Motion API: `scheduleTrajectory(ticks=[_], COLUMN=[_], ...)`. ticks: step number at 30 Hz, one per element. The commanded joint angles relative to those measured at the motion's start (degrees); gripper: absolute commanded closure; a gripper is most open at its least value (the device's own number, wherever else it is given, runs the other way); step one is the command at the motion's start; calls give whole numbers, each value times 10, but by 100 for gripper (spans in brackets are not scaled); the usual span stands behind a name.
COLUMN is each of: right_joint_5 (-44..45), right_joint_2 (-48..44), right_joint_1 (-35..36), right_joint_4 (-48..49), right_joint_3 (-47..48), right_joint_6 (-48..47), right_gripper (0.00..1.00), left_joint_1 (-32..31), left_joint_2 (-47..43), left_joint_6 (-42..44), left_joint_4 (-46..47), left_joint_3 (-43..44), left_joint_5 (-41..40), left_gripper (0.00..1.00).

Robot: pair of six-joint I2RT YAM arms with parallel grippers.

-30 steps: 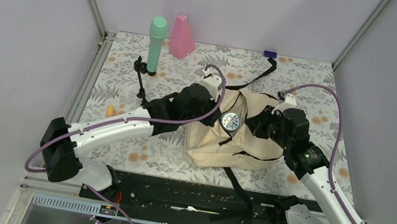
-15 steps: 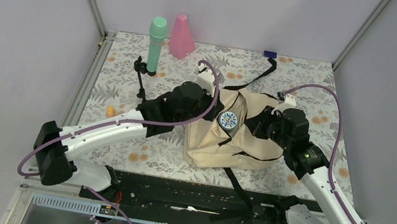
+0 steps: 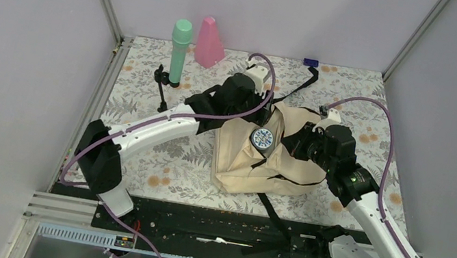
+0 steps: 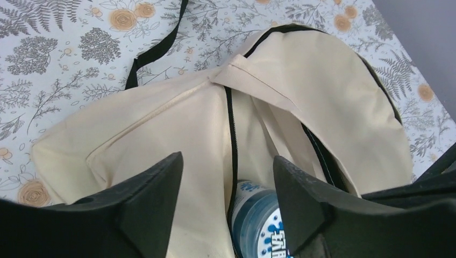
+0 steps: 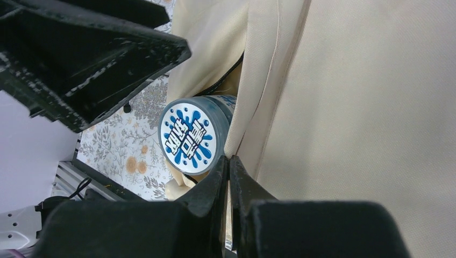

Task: Pack the student bag
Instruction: Place the stationery in the student bag.

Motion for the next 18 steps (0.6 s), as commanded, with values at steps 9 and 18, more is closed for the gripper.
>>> scheduleTrajectory(ticks=[9, 18], right_joint_5=[-12, -6], right_joint_2=[-35, -40], right_joint_1=[2, 2], right_joint_4=[69, 67], right_joint_3=[23, 26], right_joint_6=[5, 5], right_gripper=[100, 100], left_joint_1=[5, 0], left_joint_2=[95, 111], left_joint_6=[66, 135], left_joint_4=[-129, -200], left_joint_3=[102, 105], left_joint_5=[-1, -121], left_gripper=[26, 50])
